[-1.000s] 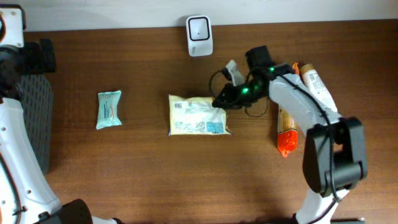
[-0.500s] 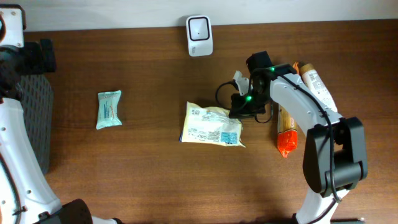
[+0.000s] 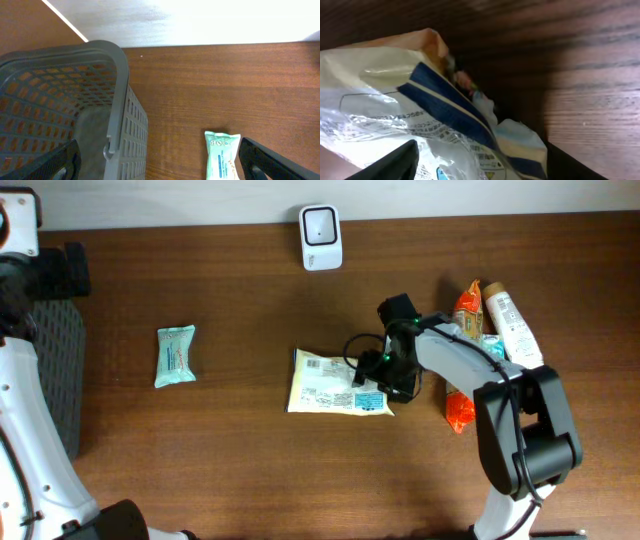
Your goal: Scan the item barcode
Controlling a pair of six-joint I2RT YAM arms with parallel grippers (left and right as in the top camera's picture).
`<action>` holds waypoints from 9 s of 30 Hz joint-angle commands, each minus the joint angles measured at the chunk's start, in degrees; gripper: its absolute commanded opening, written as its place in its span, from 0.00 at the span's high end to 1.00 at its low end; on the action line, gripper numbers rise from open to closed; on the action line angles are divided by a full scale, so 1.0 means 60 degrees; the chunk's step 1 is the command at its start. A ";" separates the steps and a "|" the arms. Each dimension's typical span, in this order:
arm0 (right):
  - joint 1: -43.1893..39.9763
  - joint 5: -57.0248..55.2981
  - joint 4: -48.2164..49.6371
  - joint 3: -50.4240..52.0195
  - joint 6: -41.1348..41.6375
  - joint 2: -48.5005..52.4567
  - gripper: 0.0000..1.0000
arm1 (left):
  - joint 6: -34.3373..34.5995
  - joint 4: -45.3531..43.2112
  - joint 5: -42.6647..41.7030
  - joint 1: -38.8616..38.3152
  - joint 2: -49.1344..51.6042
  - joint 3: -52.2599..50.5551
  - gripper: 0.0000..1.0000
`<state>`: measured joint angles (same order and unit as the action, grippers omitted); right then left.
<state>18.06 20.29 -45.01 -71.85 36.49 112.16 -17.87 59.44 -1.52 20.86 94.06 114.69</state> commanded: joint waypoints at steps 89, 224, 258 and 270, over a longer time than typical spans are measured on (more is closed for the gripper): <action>0.0601 -0.5941 1.5653 -0.5184 -1.8626 0.4197 0.96 | -0.0113 -0.0011 -0.0040 0.0015 -0.0109 0.0106 0.01; 0.0382 0.3155 -0.2408 -0.6379 -0.6302 0.2514 0.01 | 0.2444 0.4076 -0.1104 -0.2623 0.6801 0.6983 0.01; 0.3024 -0.4178 -0.4677 -0.7133 -0.4943 0.1115 0.95 | 0.0962 0.4368 -0.1421 -0.2197 0.6805 0.6983 0.01; -0.2116 0.2273 -0.3144 -0.4116 -0.6375 0.1894 0.27 | 0.0962 0.4368 -0.1421 -0.2197 0.6805 0.6983 0.01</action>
<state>7.57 25.96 -66.63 -101.19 0.62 122.69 -11.18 85.76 -9.21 7.49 134.78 155.59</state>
